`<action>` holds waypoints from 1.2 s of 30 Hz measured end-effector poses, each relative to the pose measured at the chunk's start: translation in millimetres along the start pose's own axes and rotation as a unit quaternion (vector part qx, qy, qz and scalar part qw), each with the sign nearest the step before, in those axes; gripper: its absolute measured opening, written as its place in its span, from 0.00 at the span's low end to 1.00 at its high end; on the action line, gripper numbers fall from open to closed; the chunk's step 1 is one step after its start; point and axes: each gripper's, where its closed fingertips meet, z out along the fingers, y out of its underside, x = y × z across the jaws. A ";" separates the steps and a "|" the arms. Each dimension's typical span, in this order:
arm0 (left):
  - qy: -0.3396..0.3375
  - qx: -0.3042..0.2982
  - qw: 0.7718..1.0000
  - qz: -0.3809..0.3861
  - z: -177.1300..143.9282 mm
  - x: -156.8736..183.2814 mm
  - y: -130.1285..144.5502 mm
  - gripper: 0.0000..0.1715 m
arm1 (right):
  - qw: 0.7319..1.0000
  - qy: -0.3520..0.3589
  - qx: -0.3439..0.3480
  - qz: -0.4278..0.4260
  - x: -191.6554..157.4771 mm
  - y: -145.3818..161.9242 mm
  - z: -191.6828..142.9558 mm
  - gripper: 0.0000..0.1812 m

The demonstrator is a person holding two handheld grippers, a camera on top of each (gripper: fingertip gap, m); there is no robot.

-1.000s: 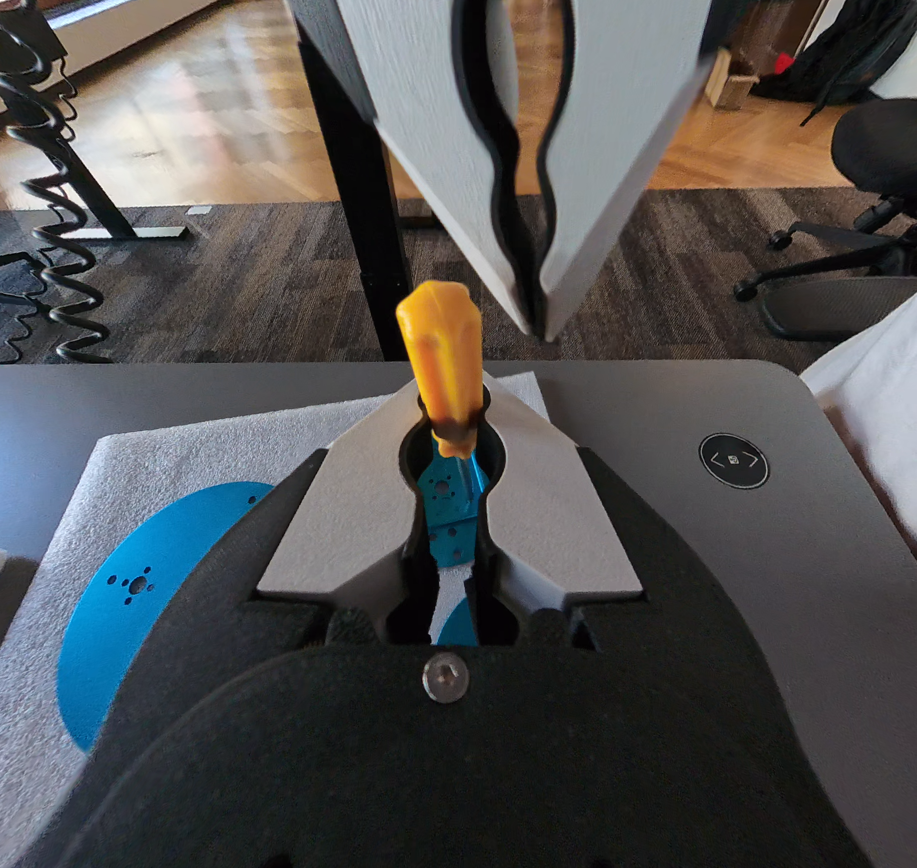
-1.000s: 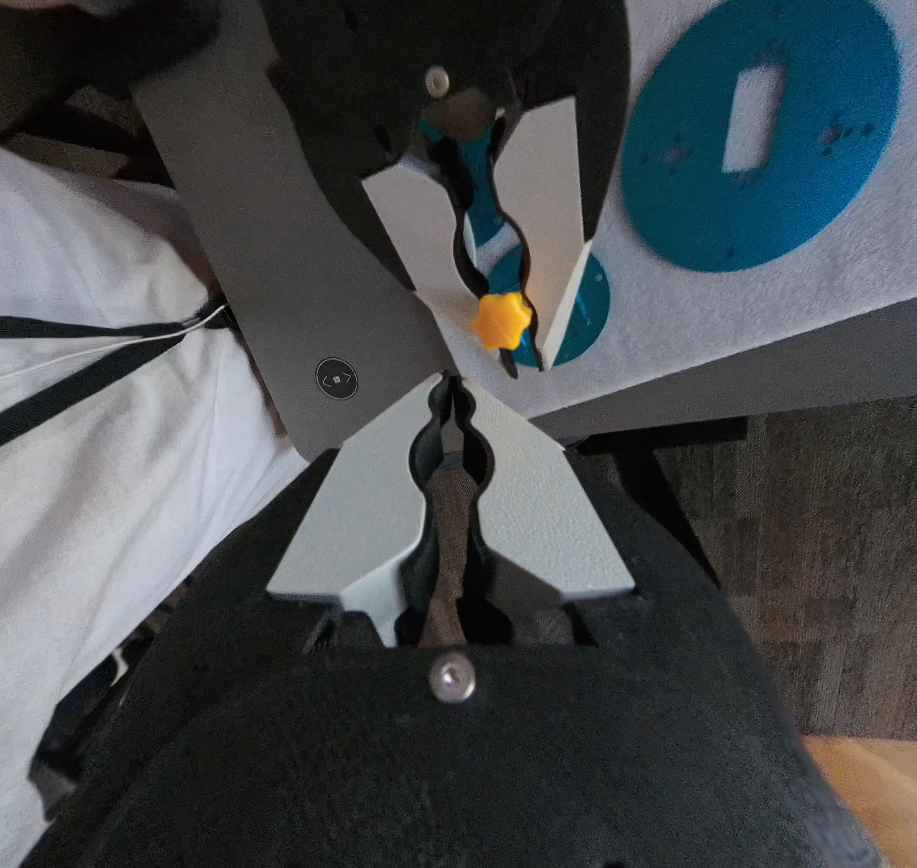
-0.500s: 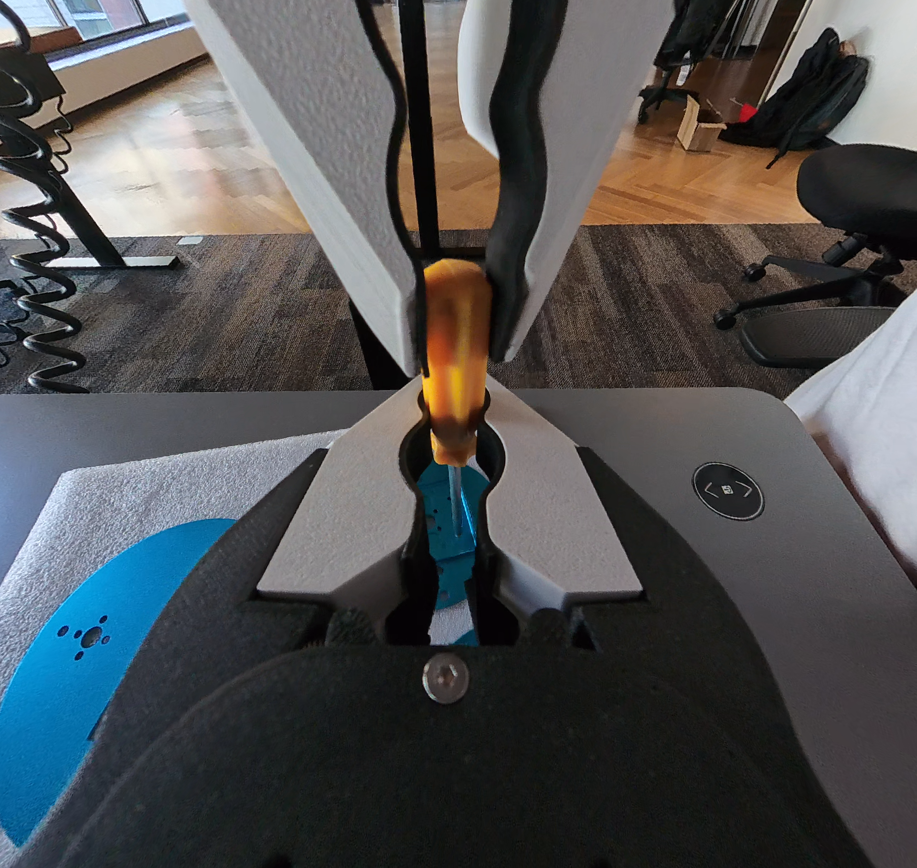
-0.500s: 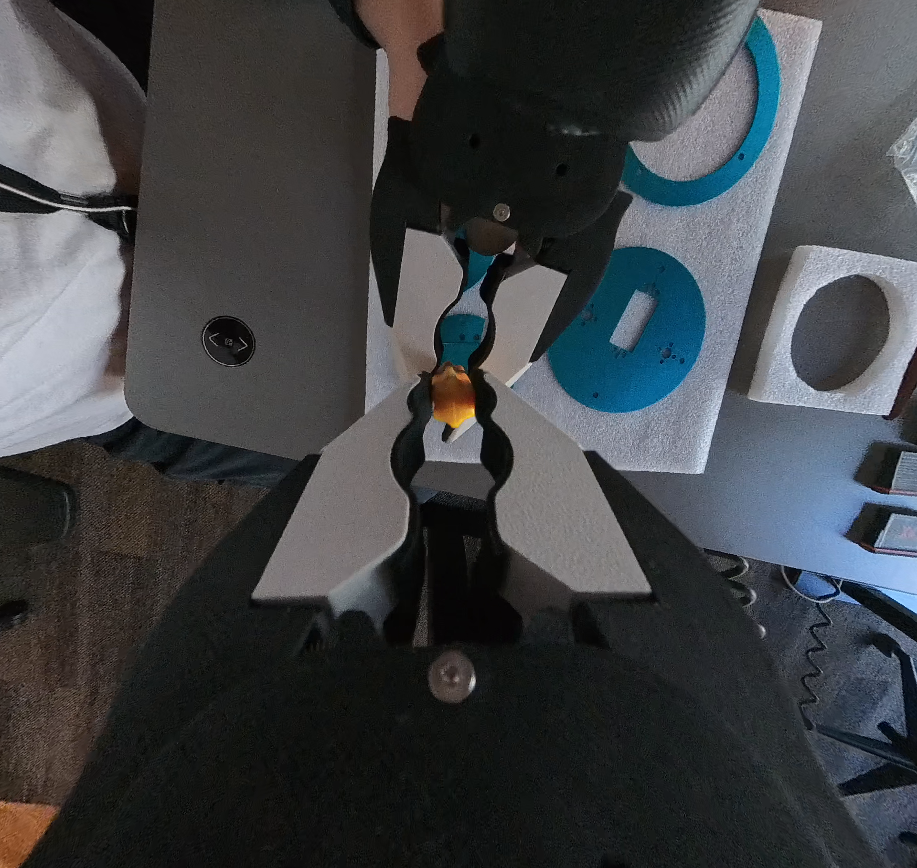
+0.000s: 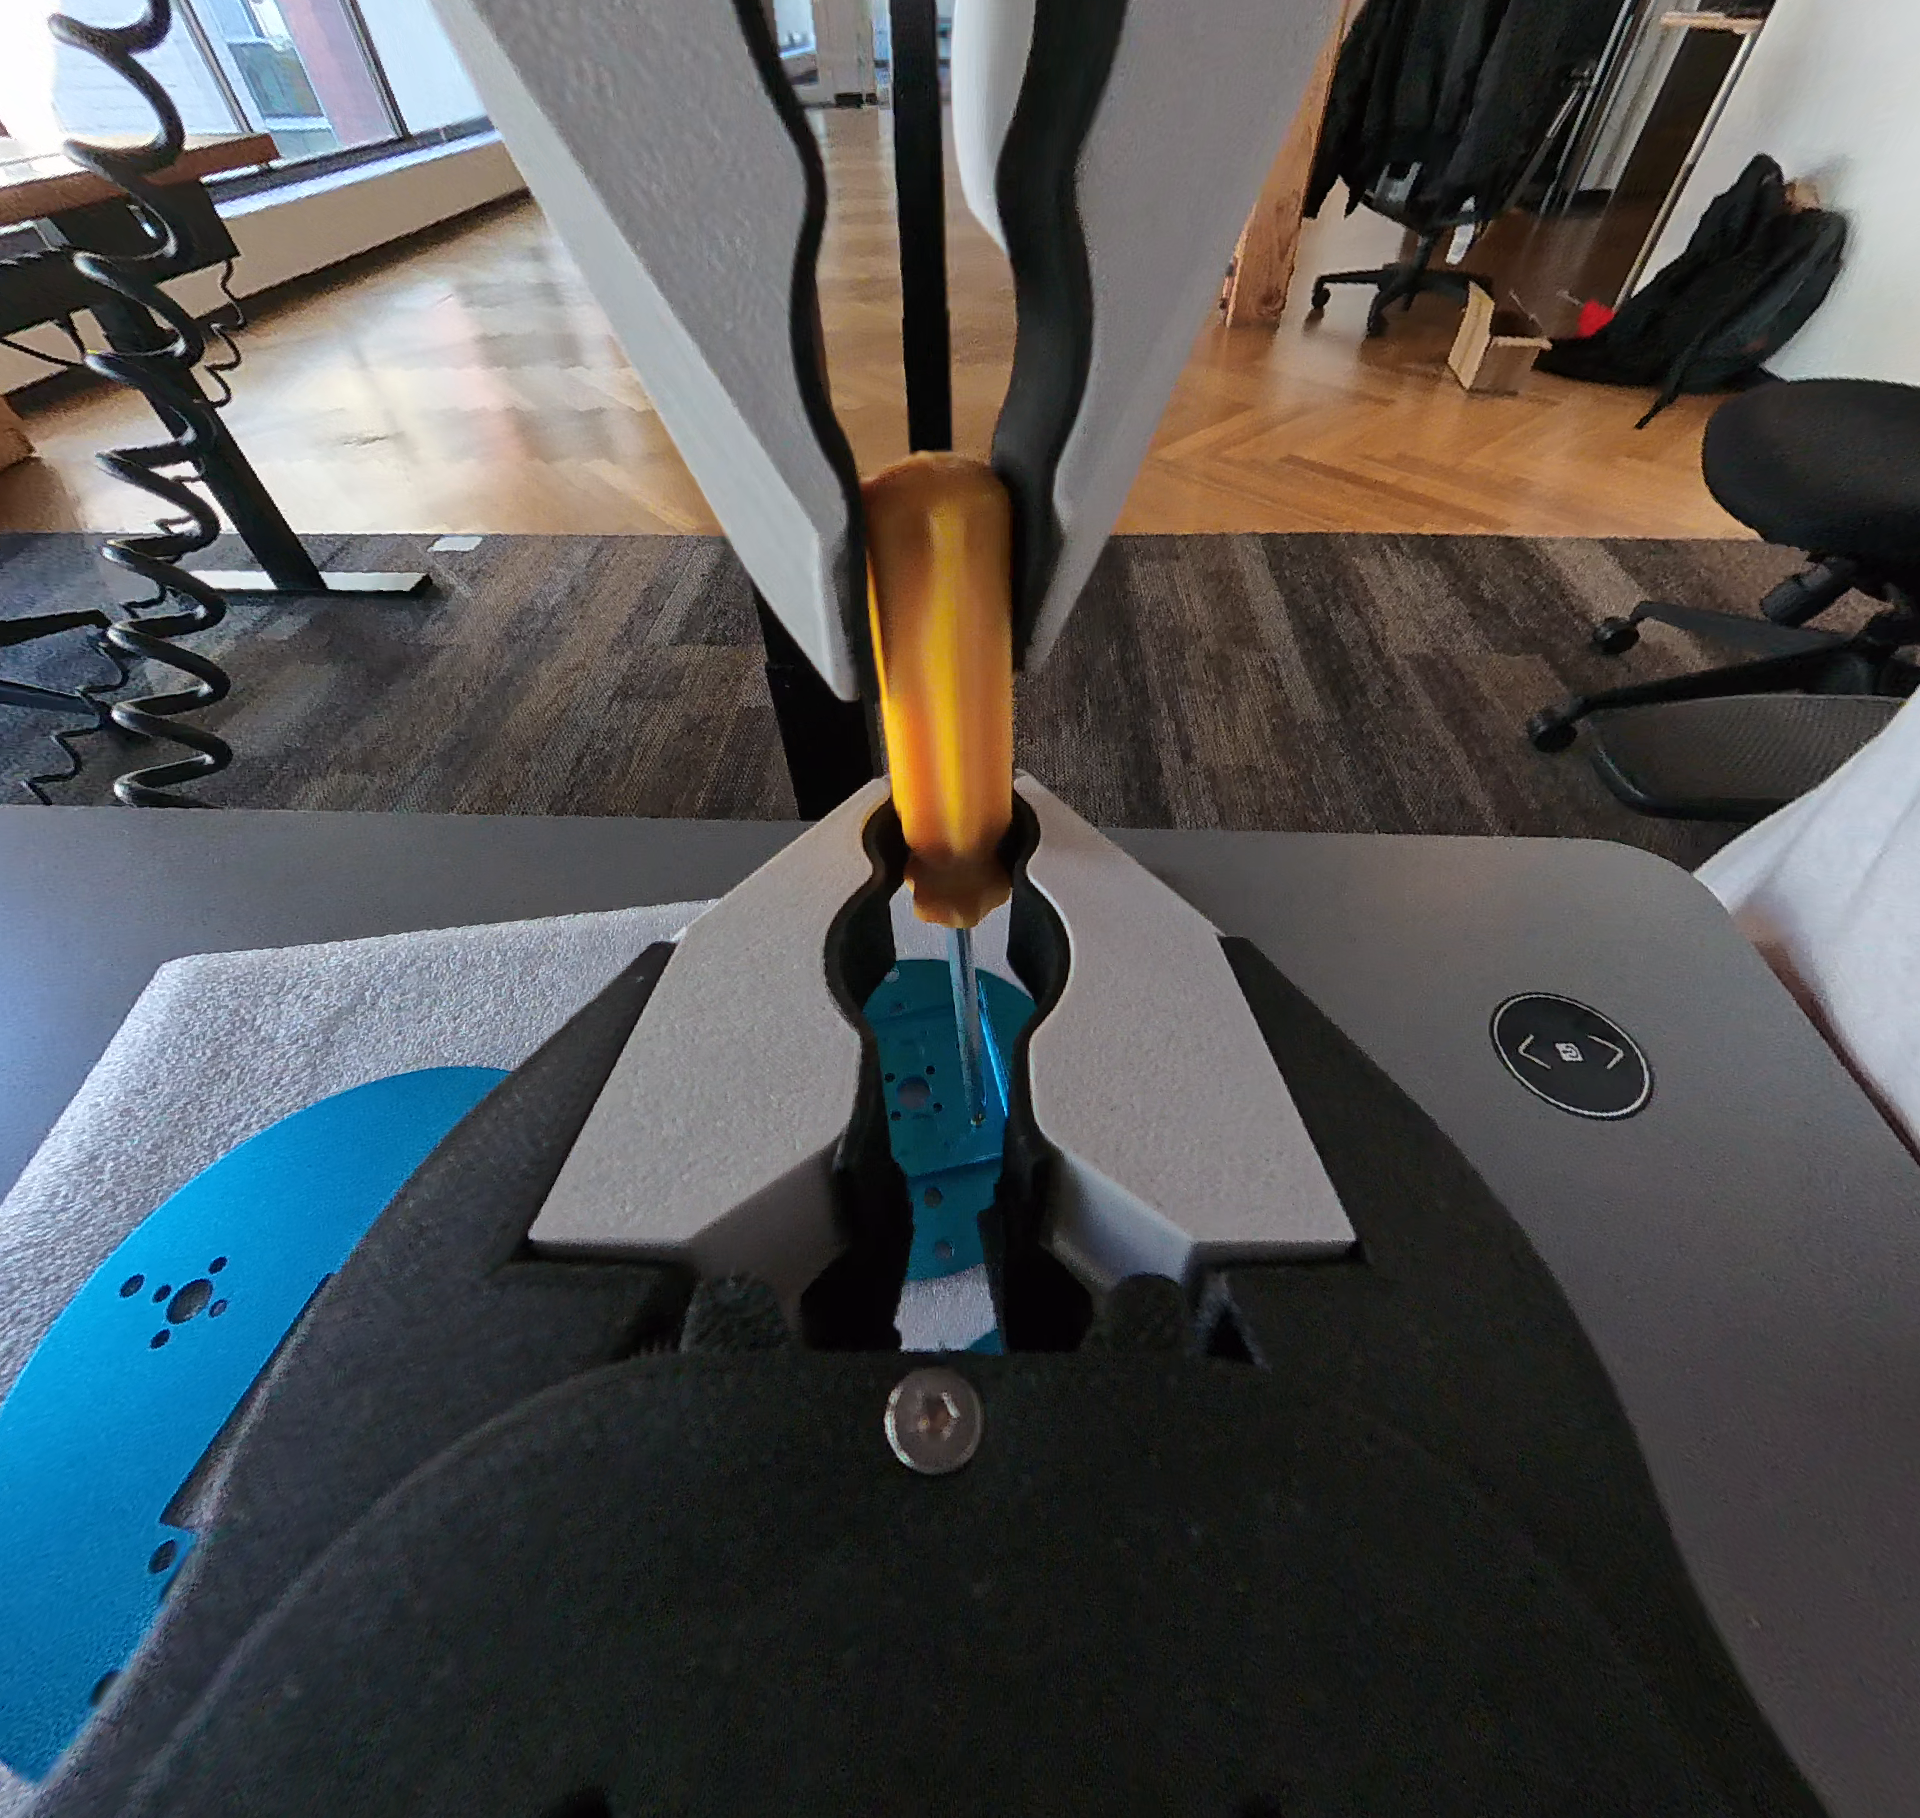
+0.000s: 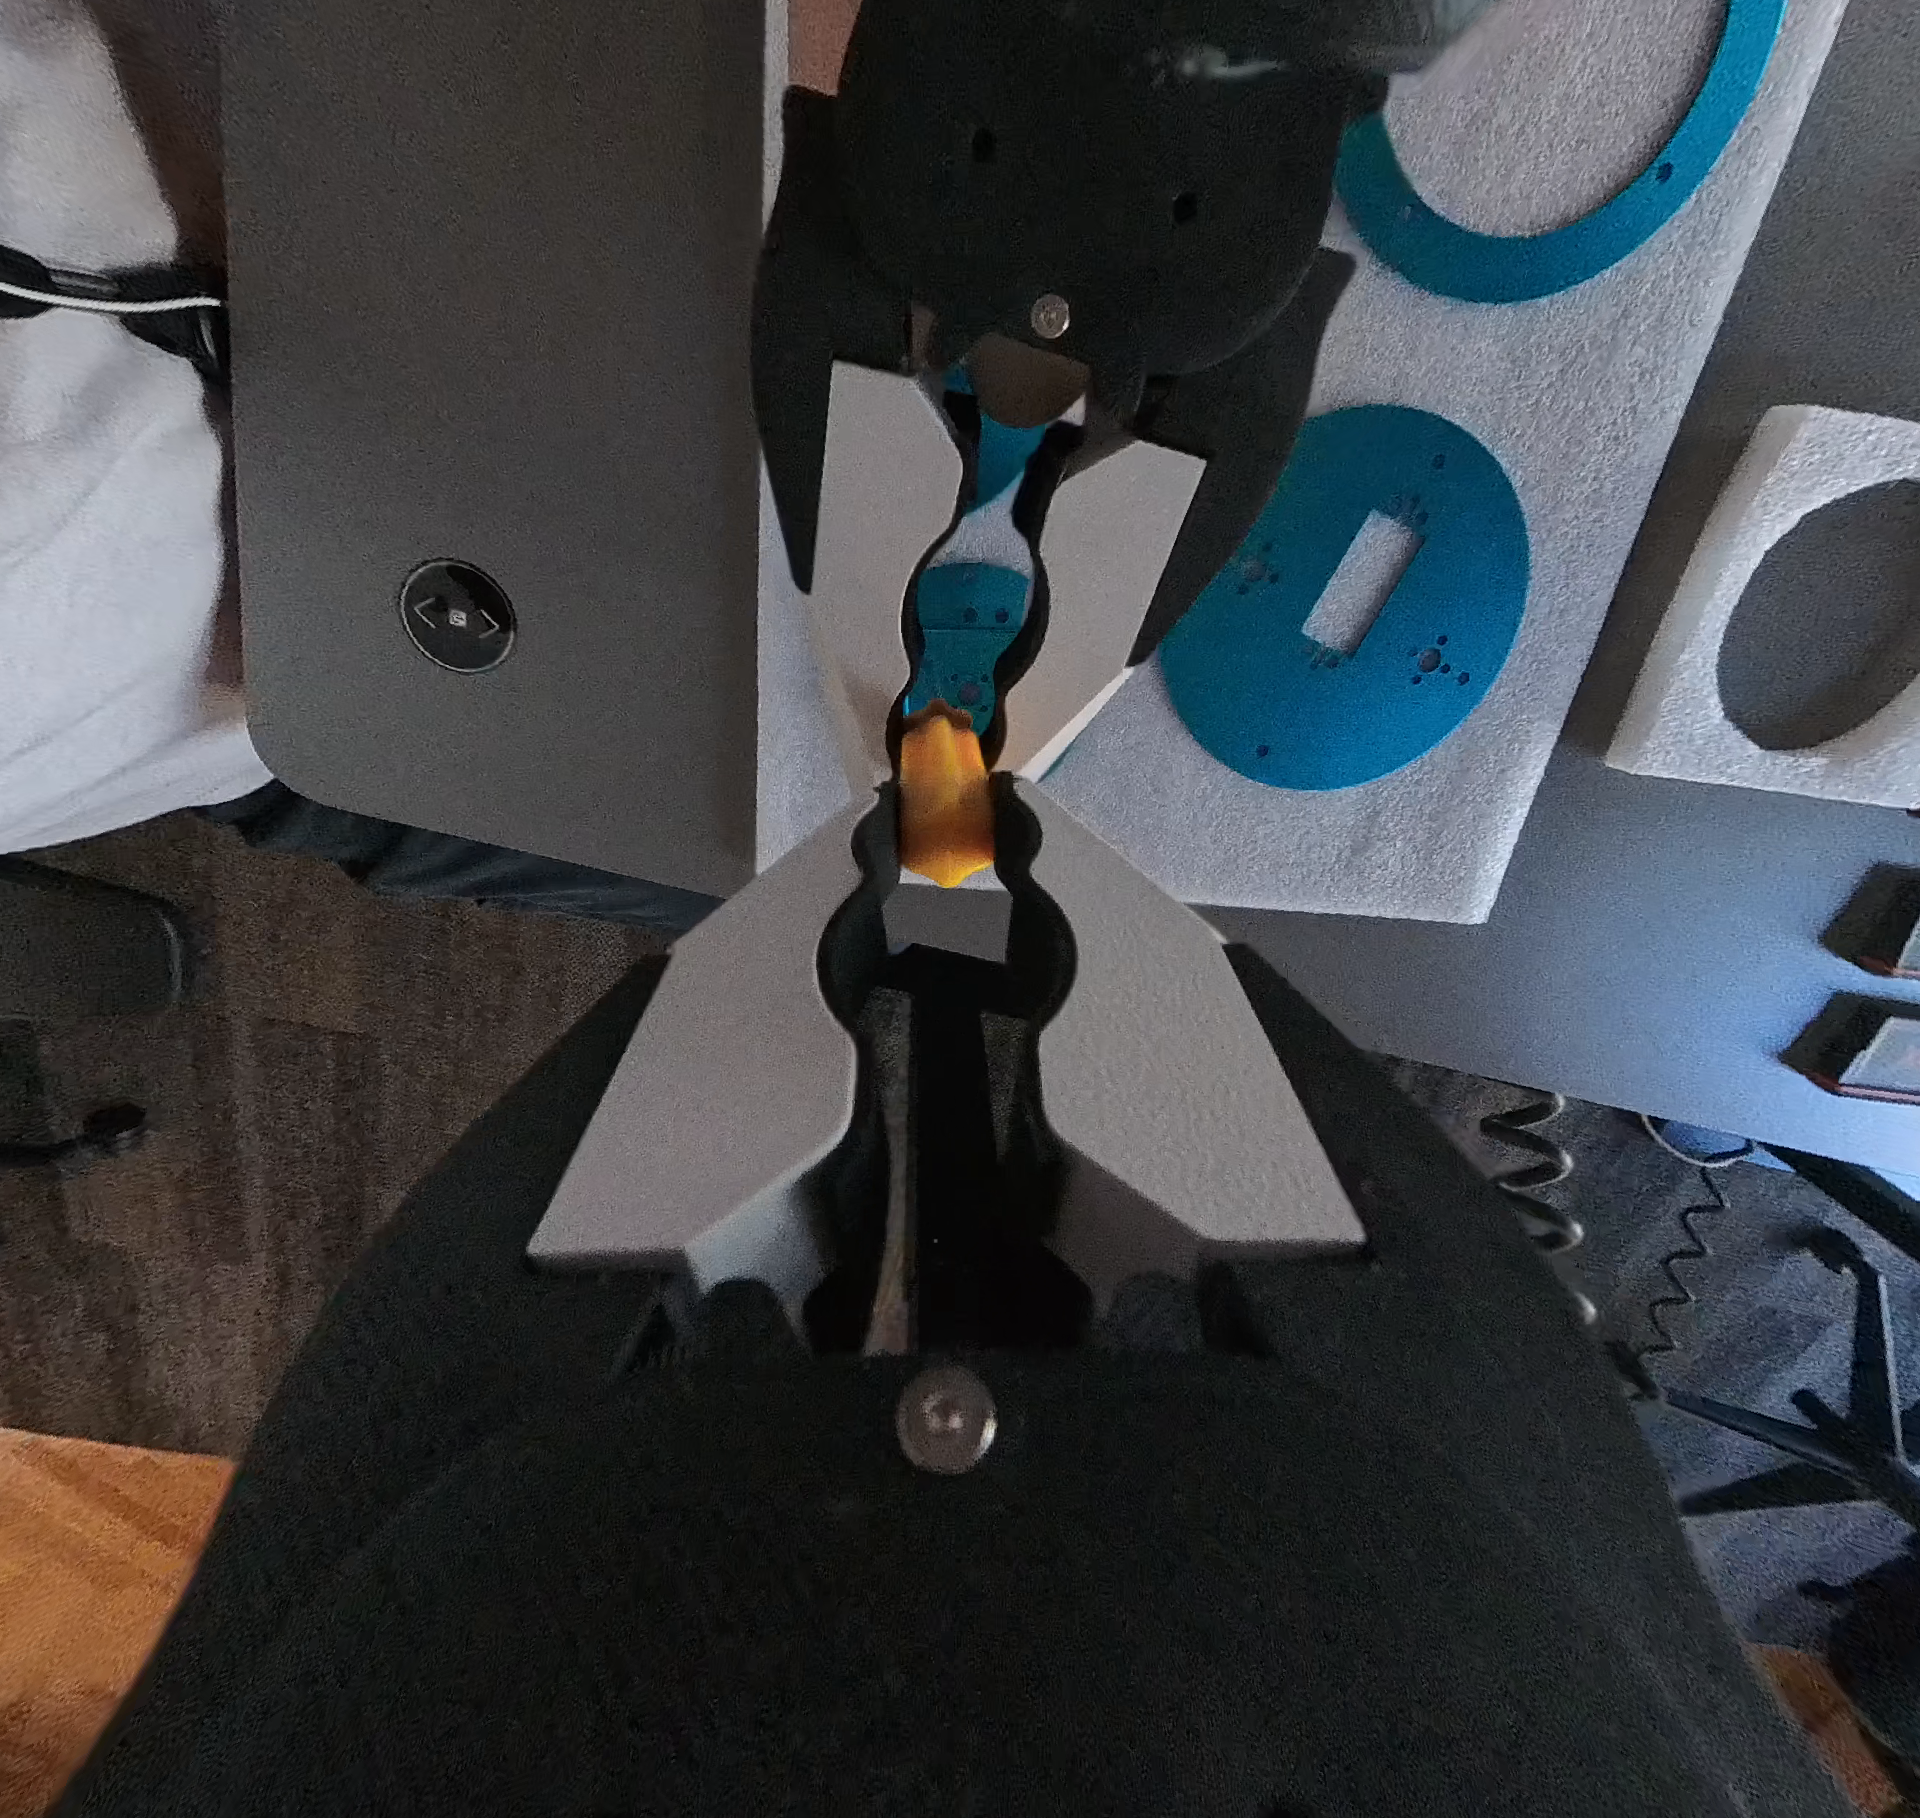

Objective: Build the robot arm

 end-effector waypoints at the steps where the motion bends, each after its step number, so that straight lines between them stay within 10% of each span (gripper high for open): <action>1: -0.005 0.002 1.000 0.001 0.7 -0.6 -0.2 0.09 | 1.000 -0.004 0.001 0.020 0.6 2.1 -0.4 0.09; 8: -0.025 -0.004 1.000 0.000 2.3 -5.8 1.4 0.07 | 0.943 0.005 0.050 0.330 9.8 -1.6 -0.4 0.09; 16: -0.008 -0.009 1.000 0.011 3.7 0.4 1.0 0.06 | 0.998 0.012 -0.017 0.053 -0.5 2.8 -0.7 0.10; 25: -0.012 -0.014 1.000 -0.002 0.9 -2.6 3.1 0.06 | 0.938 0.011 0.017 0.345 1.6 -1.1 3.5 0.10; 32: 0.005 -0.016 1.000 0.012 5.1 4.1 2.1 0.06 | 0.999 0.011 -0.015 0.051 -5.0 3.8 1.7 0.09; 36: 0.007 -0.019 1.000 0.008 4.0 3.9 2.9 0.05 | 0.995 -0.004 -0.008 0.099 -5.6 1.8 2.8 0.09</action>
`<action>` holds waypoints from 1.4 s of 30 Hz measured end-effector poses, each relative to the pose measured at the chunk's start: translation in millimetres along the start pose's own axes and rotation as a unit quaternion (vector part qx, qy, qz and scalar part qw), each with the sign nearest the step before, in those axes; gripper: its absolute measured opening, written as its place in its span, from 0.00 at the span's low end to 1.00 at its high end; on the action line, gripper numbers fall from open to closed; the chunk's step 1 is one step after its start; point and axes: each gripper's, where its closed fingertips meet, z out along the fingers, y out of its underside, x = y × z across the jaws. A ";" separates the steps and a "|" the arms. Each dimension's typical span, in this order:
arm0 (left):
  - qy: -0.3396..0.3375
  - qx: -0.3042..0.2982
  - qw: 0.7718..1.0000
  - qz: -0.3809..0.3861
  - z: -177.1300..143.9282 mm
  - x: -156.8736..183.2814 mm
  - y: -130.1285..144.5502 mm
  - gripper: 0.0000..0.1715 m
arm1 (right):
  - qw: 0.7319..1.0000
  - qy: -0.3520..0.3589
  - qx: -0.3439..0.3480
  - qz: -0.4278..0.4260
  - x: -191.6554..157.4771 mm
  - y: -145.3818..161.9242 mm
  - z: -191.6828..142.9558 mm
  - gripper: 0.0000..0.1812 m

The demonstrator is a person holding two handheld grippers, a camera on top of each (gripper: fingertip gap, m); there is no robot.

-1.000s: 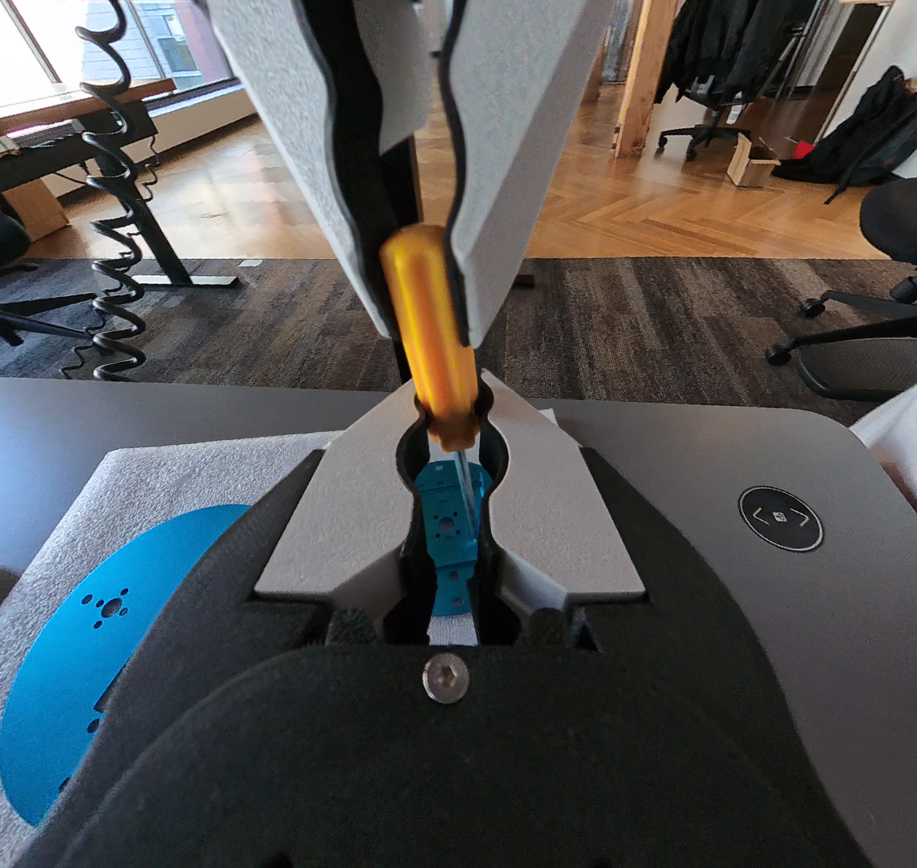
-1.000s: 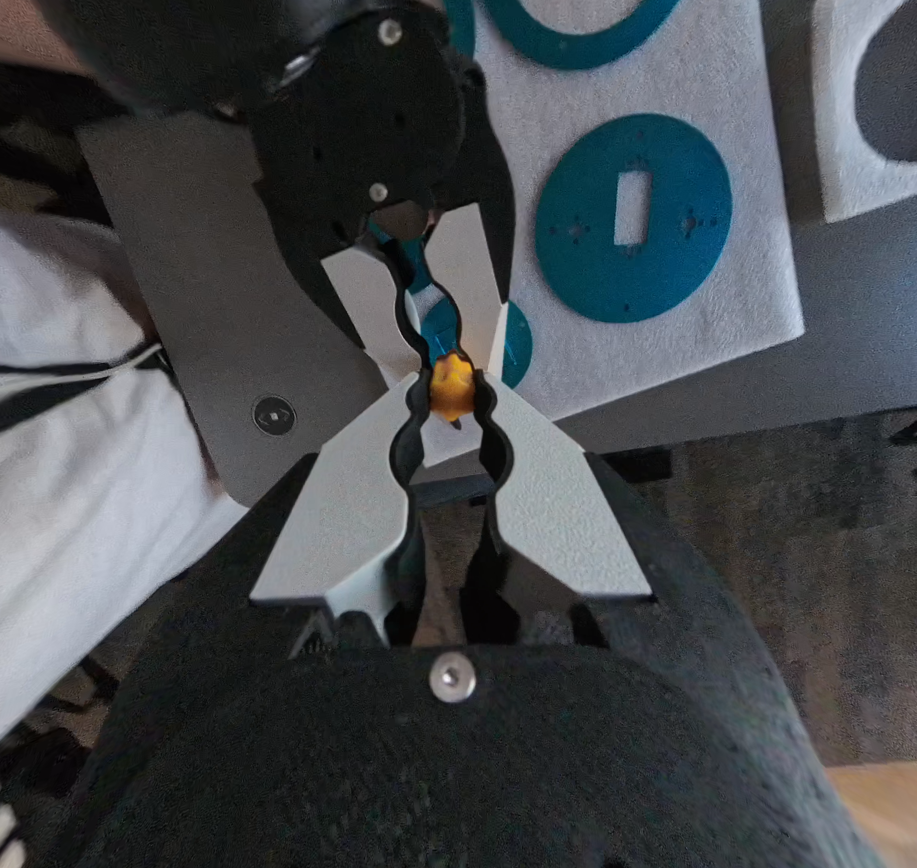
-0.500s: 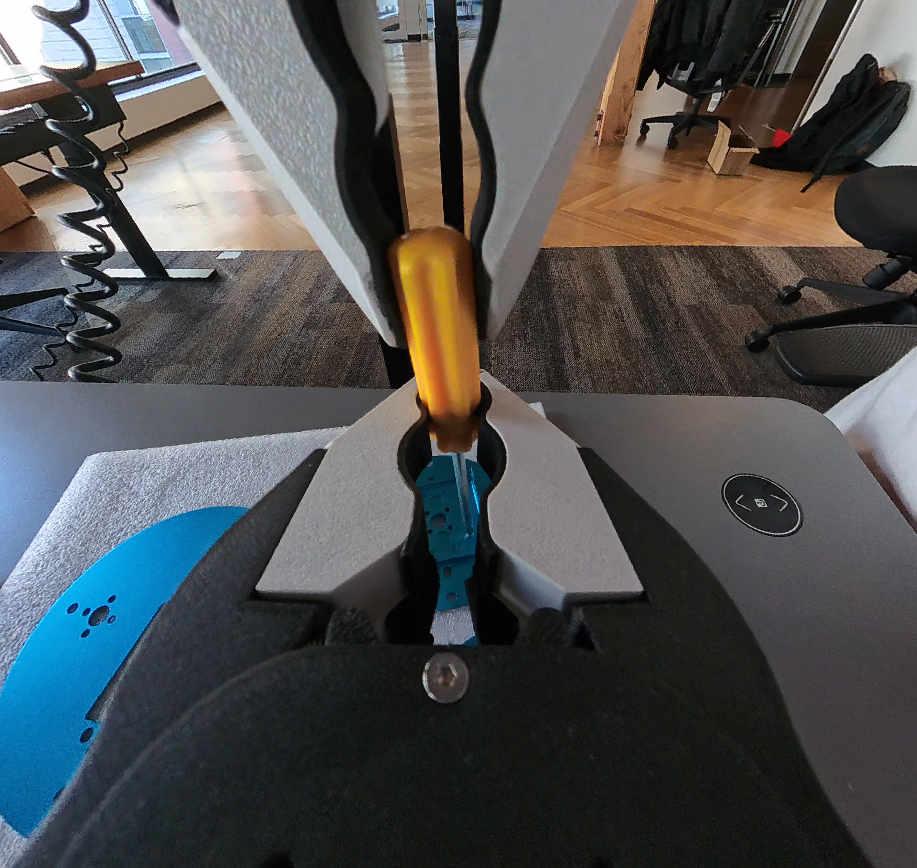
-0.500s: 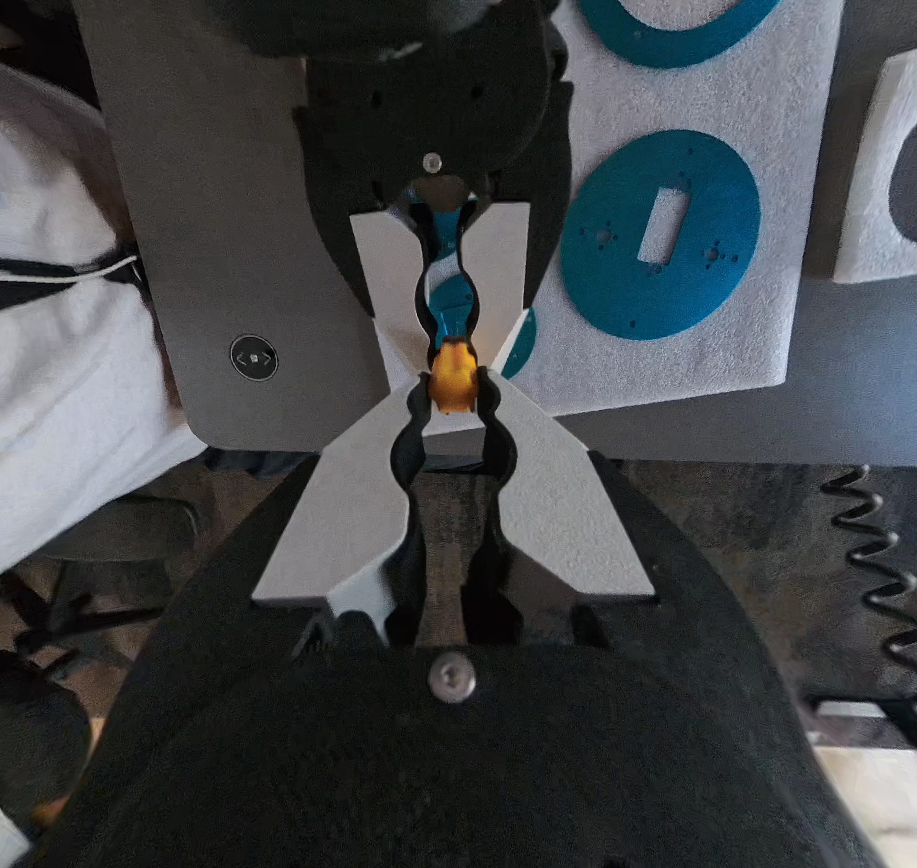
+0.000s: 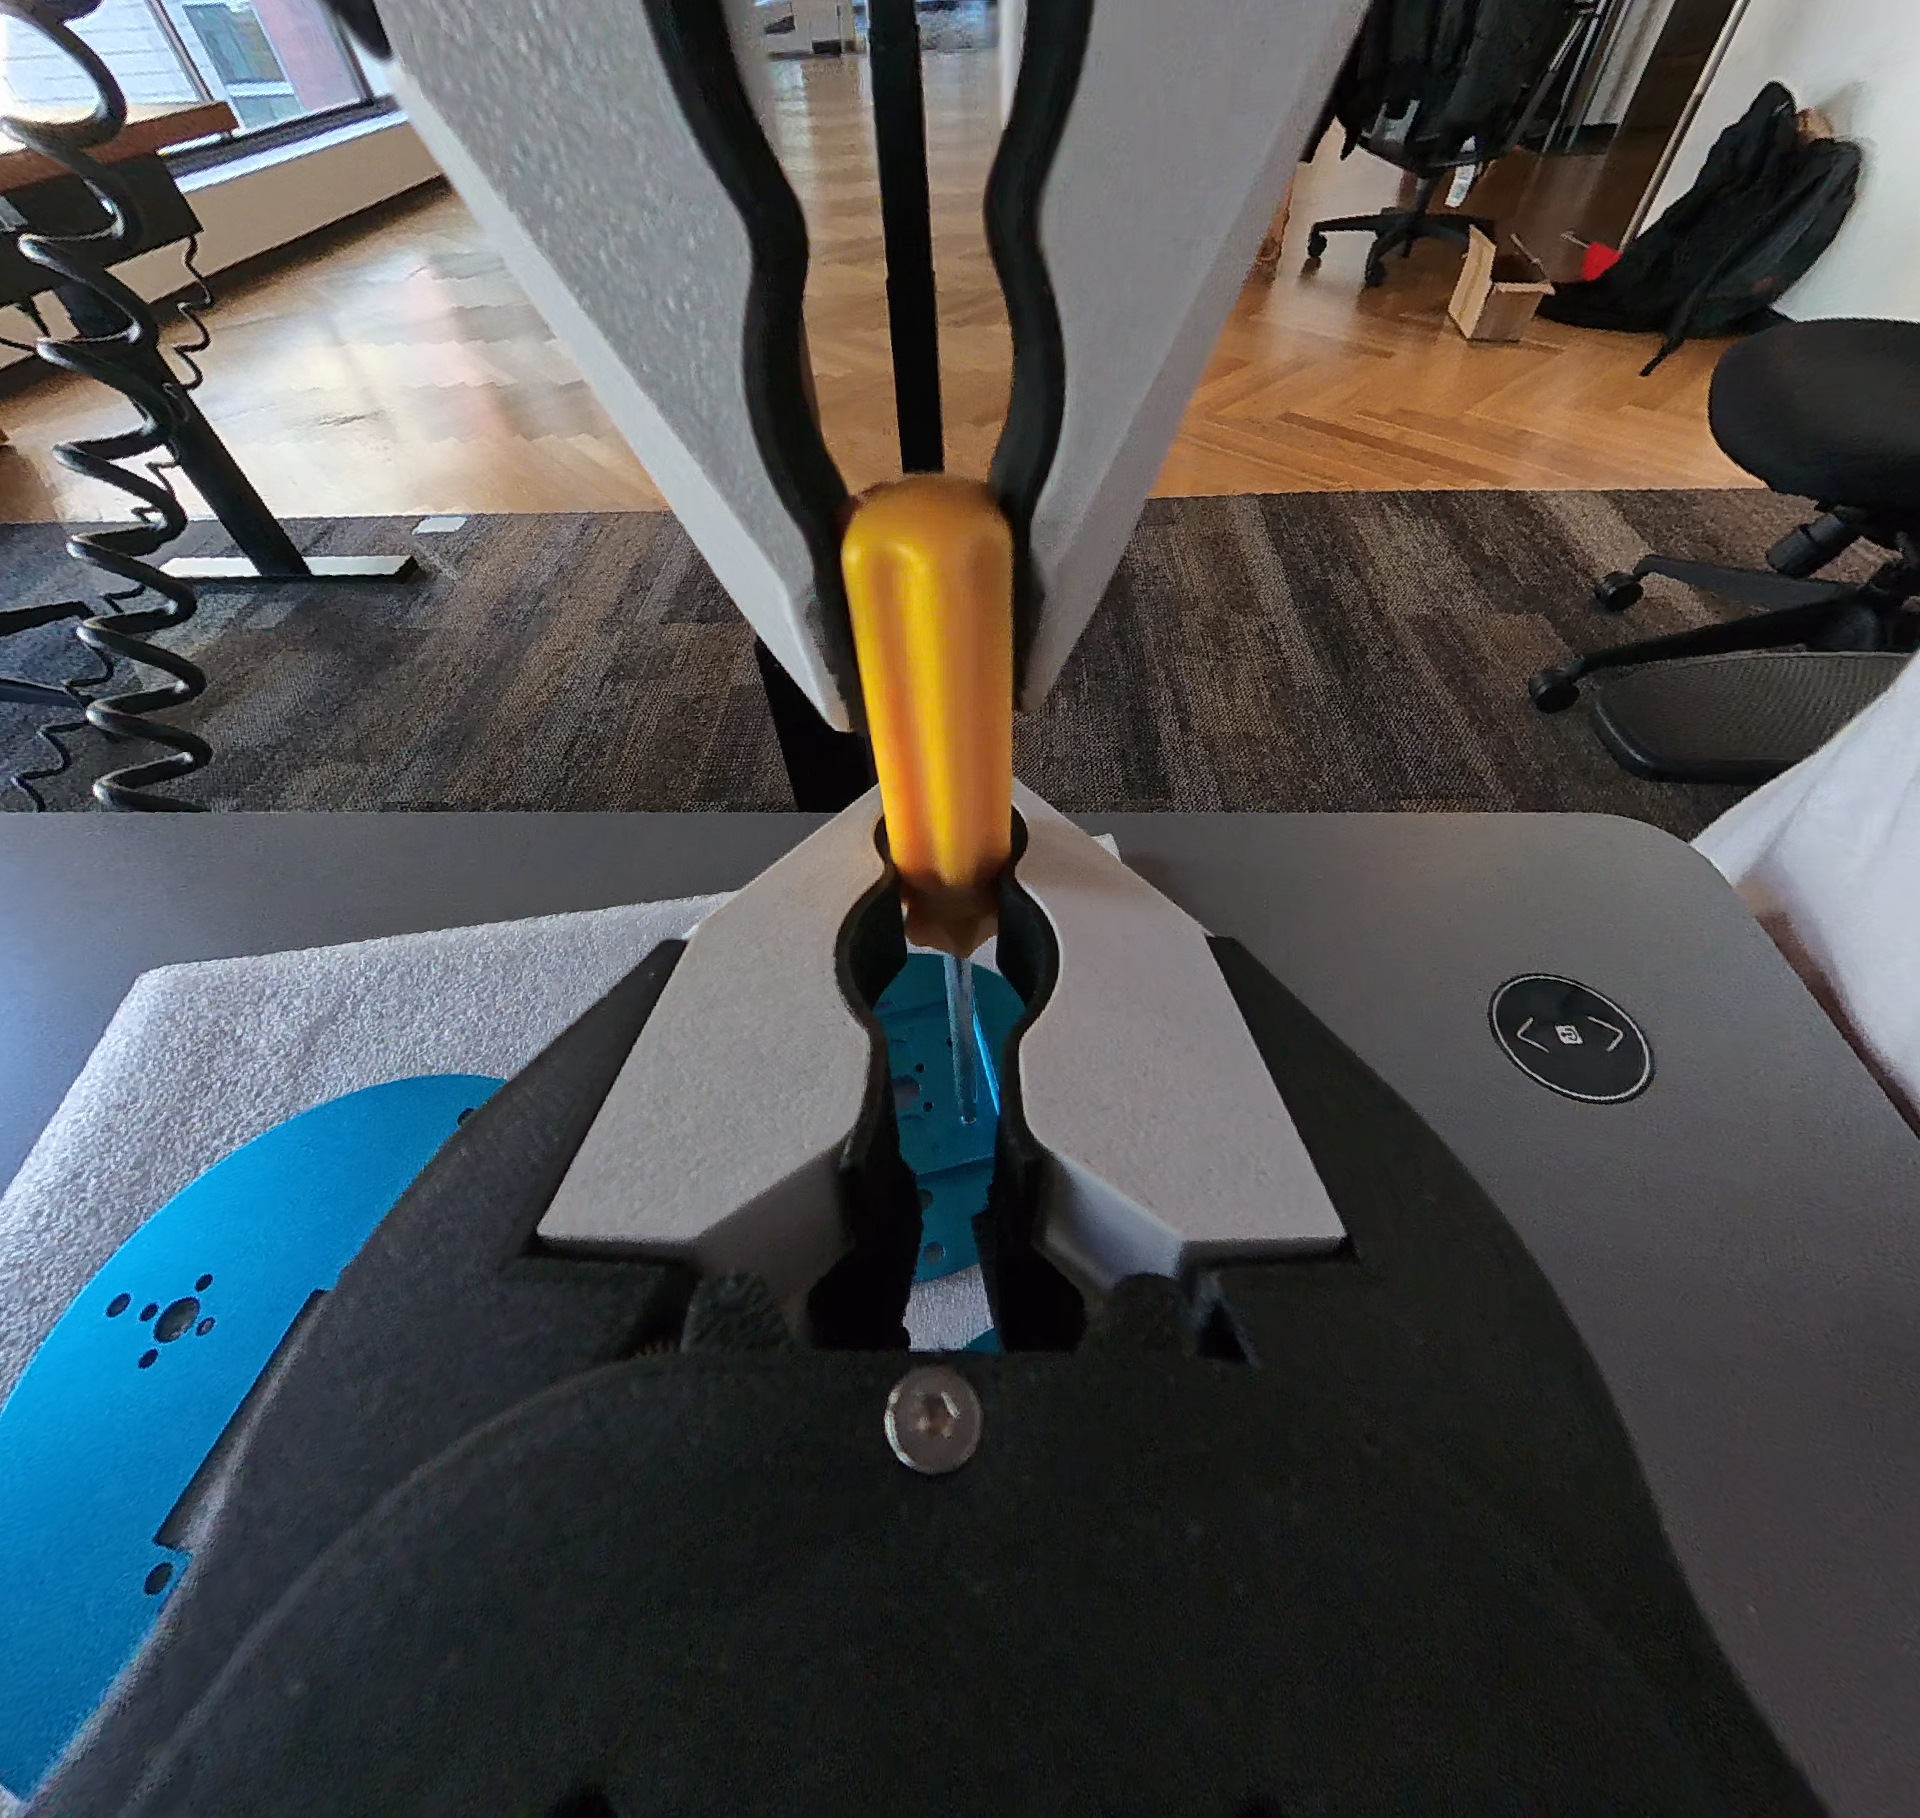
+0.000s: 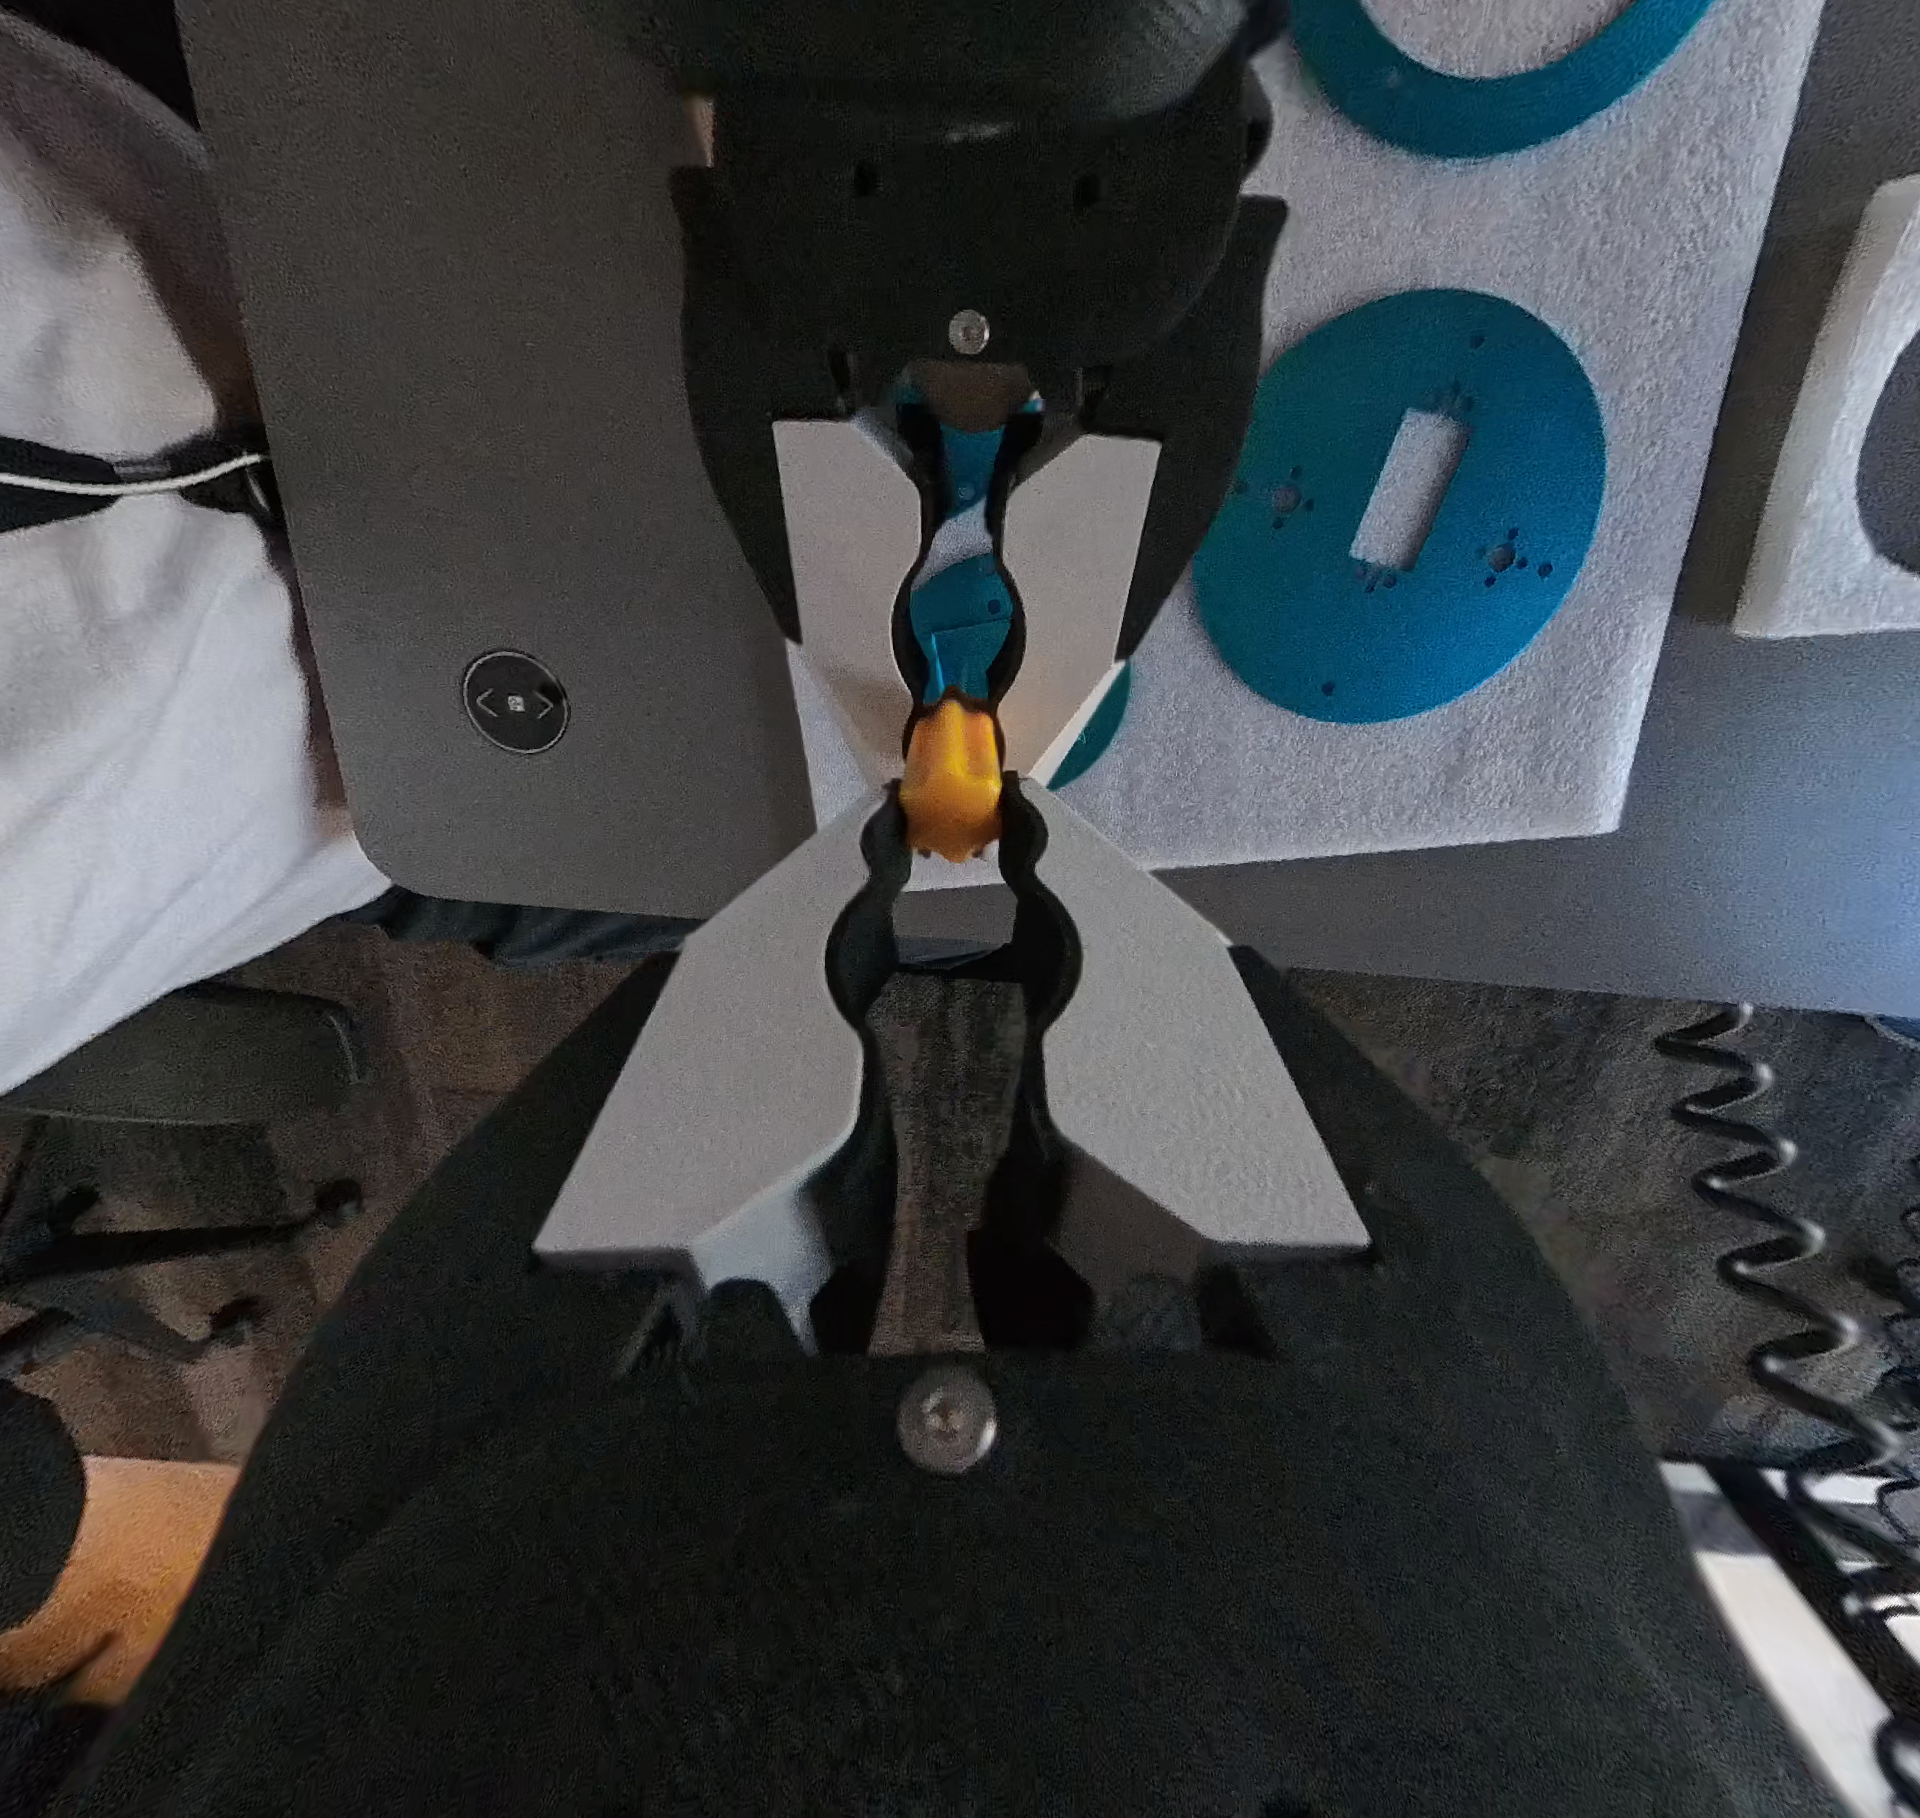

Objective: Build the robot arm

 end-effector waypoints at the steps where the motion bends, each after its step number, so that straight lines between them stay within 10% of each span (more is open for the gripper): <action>1: -0.001 -0.002 1.000 -0.010 -0.2 -1.4 0.6 0.06 | 0.999 0.004 0.001 0.046 1.8 -0.4 0.2 0.09; 5: 0.001 -0.007 1.000 -0.024 -1.3 -2.7 3.0 0.06 | 0.972 0.036 0.038 0.227 6.3 -2.8 1.9 0.10; 13: 0.018 -0.011 1.000 -0.004 4.8 7.1 1.4 0.05 | 1.000 -0.015 0.004 -0.015 -9.3 -3.7 -2.8 0.12; 21: 0.018 -0.010 1.000 -0.004 4.4 7.0 1.6 0.05 | 0.998 0.001 -0.001 -0.061 -8.3 -1.7 -0.7 0.10; 28: -0.003 -0.012 1.000 -0.020 1.9 -2.0 3.2 0.06 | 0.959 0.002 0.081 0.273 4.8 -6.7 0.3 0.10; 36: 0.006 -0.016 1.000 -0.003 5.1 3.8 2.5 0.06 | 0.998 0.033 0.004 -0.046 -1.4 -2.1 1.2 0.10; 42: -0.006 -0.024 1.000 -0.010 3.7 -1.6 4.1 0.05 | 0.976 0.024 0.020 0.217 4.8 -2.3 2.2 0.11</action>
